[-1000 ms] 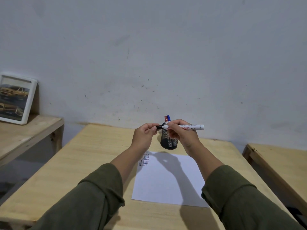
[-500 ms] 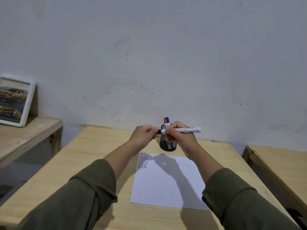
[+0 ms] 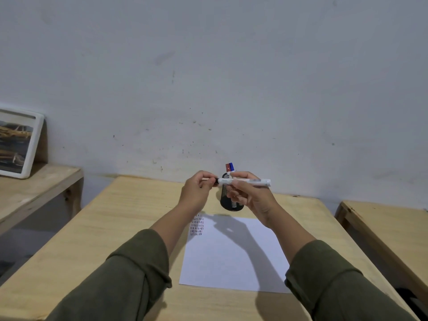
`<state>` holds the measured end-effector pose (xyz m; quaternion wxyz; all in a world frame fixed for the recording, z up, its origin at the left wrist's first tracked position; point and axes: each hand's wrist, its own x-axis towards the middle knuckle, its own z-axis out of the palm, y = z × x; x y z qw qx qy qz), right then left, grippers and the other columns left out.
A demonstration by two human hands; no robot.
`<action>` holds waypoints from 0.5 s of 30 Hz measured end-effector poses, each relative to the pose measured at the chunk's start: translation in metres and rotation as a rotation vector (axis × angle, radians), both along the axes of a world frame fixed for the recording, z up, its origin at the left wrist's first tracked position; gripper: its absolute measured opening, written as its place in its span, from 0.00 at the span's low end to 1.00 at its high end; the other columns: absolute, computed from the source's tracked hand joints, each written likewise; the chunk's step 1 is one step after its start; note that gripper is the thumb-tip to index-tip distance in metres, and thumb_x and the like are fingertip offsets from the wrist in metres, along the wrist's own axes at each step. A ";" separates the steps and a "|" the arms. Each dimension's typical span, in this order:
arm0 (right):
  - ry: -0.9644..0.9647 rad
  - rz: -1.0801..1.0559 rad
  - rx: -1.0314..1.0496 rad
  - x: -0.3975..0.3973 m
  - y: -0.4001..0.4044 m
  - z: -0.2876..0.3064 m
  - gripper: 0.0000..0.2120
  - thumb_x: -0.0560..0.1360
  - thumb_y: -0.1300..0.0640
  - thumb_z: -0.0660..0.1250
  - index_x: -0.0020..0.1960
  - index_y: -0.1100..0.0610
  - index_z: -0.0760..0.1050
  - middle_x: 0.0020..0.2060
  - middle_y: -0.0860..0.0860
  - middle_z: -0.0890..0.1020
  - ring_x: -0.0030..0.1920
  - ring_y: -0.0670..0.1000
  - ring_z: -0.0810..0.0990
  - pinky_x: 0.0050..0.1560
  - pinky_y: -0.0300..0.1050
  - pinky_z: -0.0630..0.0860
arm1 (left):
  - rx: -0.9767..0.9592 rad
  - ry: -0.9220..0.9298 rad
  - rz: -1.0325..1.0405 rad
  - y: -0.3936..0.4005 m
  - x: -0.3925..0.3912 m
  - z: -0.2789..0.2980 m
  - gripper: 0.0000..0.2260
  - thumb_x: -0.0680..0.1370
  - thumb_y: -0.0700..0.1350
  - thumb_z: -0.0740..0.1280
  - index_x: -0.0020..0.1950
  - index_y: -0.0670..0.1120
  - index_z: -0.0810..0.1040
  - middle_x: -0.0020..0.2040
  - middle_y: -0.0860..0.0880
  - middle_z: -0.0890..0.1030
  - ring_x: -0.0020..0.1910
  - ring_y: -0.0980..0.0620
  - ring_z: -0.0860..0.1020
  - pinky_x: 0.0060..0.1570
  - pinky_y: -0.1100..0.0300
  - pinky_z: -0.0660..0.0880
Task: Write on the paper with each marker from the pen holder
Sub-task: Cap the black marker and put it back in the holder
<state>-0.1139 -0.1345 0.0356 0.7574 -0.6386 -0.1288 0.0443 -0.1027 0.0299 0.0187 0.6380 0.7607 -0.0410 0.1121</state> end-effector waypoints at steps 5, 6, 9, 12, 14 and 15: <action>0.038 -0.011 -0.029 0.001 -0.013 0.010 0.10 0.74 0.58 0.67 0.52 0.64 0.79 0.42 0.58 0.83 0.37 0.52 0.82 0.40 0.41 0.79 | -0.050 -0.007 0.020 0.007 0.018 0.015 0.09 0.78 0.40 0.63 0.44 0.54 0.78 0.36 0.52 0.78 0.31 0.55 0.69 0.35 0.60 0.66; 0.031 -0.027 -0.074 0.003 -0.014 0.009 0.07 0.75 0.61 0.66 0.51 0.64 0.78 0.42 0.58 0.83 0.36 0.52 0.83 0.38 0.40 0.79 | -0.054 -0.017 0.003 0.005 0.021 0.018 0.09 0.78 0.40 0.63 0.46 0.53 0.78 0.36 0.52 0.78 0.31 0.56 0.68 0.34 0.61 0.66; 0.015 -0.061 -0.191 0.011 -0.017 0.007 0.05 0.74 0.66 0.67 0.51 0.62 0.77 0.40 0.57 0.83 0.36 0.53 0.84 0.36 0.41 0.79 | -0.055 -0.051 -0.053 -0.005 0.031 0.029 0.10 0.78 0.40 0.63 0.50 0.54 0.79 0.41 0.50 0.80 0.33 0.56 0.70 0.37 0.61 0.68; -0.017 -0.079 -0.298 0.025 -0.019 0.008 0.08 0.72 0.64 0.70 0.49 0.55 0.77 0.41 0.56 0.84 0.41 0.52 0.82 0.46 0.48 0.77 | -0.064 -0.083 -0.114 -0.016 0.041 0.040 0.12 0.78 0.40 0.63 0.56 0.54 0.79 0.41 0.52 0.81 0.37 0.59 0.74 0.42 0.66 0.71; -0.057 -0.095 -0.359 0.036 -0.020 0.011 0.10 0.72 0.63 0.70 0.50 0.52 0.77 0.39 0.54 0.83 0.39 0.46 0.81 0.44 0.42 0.74 | -0.074 -0.085 -0.151 -0.023 0.048 0.045 0.14 0.78 0.41 0.63 0.62 0.53 0.76 0.42 0.53 0.82 0.41 0.62 0.77 0.44 0.73 0.71; -0.081 -0.114 -0.377 0.042 -0.020 0.012 0.11 0.73 0.63 0.70 0.52 0.51 0.76 0.39 0.54 0.83 0.38 0.44 0.81 0.42 0.40 0.73 | -0.072 -0.083 -0.152 -0.025 0.053 0.045 0.15 0.78 0.42 0.64 0.63 0.53 0.75 0.45 0.52 0.82 0.45 0.61 0.79 0.47 0.72 0.72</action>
